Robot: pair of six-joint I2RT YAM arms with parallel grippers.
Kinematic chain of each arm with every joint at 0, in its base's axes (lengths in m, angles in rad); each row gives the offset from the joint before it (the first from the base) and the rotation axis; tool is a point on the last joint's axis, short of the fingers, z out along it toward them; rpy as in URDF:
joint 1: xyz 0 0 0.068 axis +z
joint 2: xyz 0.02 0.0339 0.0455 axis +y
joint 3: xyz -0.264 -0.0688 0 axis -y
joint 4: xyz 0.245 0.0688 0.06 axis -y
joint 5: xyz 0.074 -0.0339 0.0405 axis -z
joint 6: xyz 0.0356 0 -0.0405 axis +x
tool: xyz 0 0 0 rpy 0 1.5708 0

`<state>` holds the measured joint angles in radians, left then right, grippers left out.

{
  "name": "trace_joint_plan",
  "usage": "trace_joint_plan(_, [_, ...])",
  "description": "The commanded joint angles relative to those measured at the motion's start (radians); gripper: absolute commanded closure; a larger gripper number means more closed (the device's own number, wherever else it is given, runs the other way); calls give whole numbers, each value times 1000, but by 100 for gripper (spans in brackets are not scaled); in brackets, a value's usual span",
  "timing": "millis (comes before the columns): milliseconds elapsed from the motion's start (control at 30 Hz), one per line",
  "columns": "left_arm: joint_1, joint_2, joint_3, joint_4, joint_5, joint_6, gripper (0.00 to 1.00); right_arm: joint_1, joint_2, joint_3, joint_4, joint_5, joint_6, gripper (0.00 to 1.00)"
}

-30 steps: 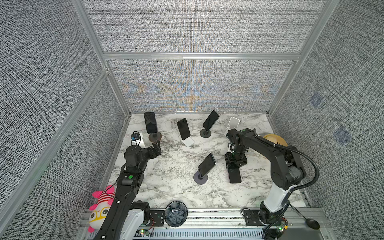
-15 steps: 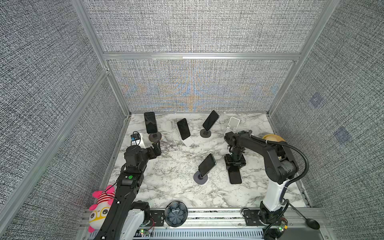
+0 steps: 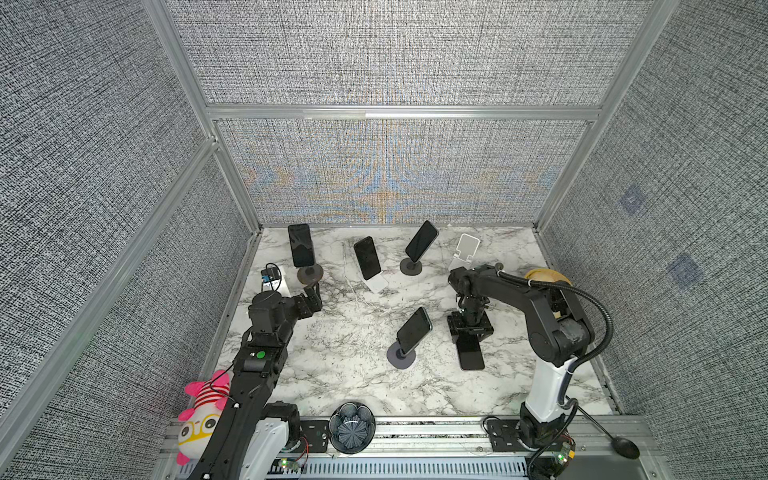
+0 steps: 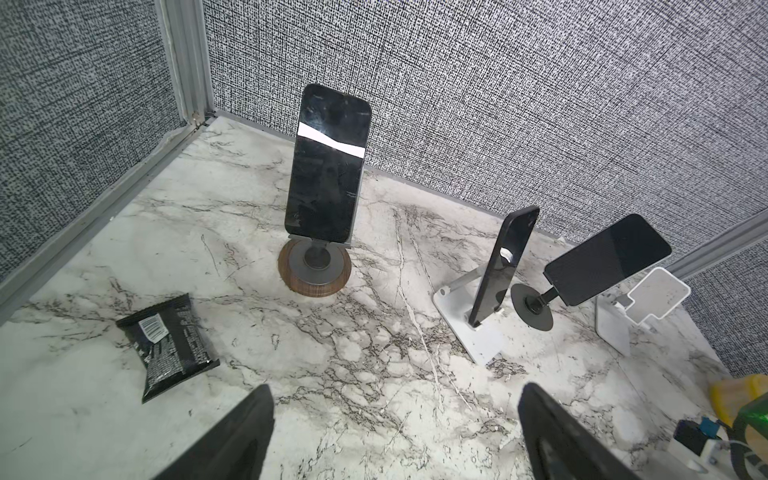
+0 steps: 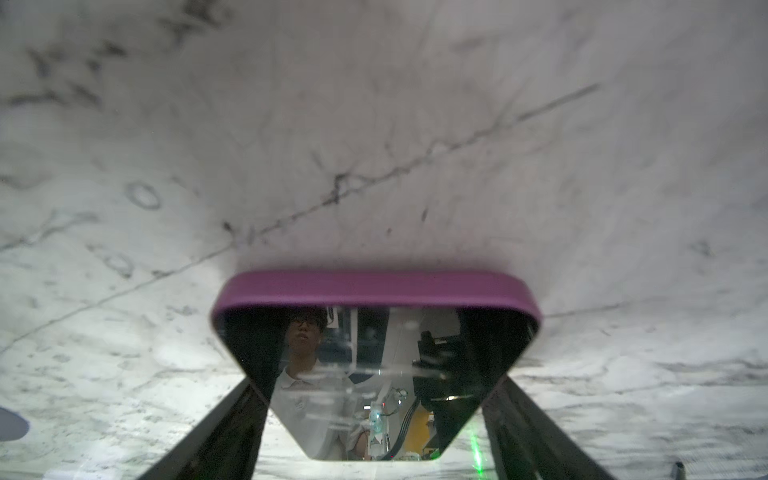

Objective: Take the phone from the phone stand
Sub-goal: 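Lift the purple-edged phone off the white stand and lower it nearer the robot, then open the right gripper to release the phone flat on the table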

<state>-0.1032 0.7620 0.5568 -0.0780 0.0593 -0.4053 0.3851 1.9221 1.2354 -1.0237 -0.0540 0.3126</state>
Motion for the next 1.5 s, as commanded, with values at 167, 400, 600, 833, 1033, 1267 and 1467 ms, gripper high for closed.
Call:
trace_joint_plan(167, [0,3,-5,13,4,0,7,1,-6,-17,43,19,10,4])
trace_joint_plan(400, [0,8,-3,12,19,6,6,2,-18,0,38,-5,-1,1])
trace_joint_plan(600, [-23,105,39,47,200,21,6,0,-47,21,31,-28,-20,1])
trace_joint_plan(833, [-148,128,71,38,187,141,5,-14,-123,-1,50,-98,-25,1])
trace_joint_plan(1033, [-241,162,72,110,263,184,2,-38,-215,-36,77,-143,-15,1])
trace_joint_plan(1267, [-370,236,102,147,338,263,2,-112,-402,-165,281,-240,113,1])
trace_joint_plan(1467, [-439,301,137,120,536,335,1,-133,-489,-226,395,-225,188,1])
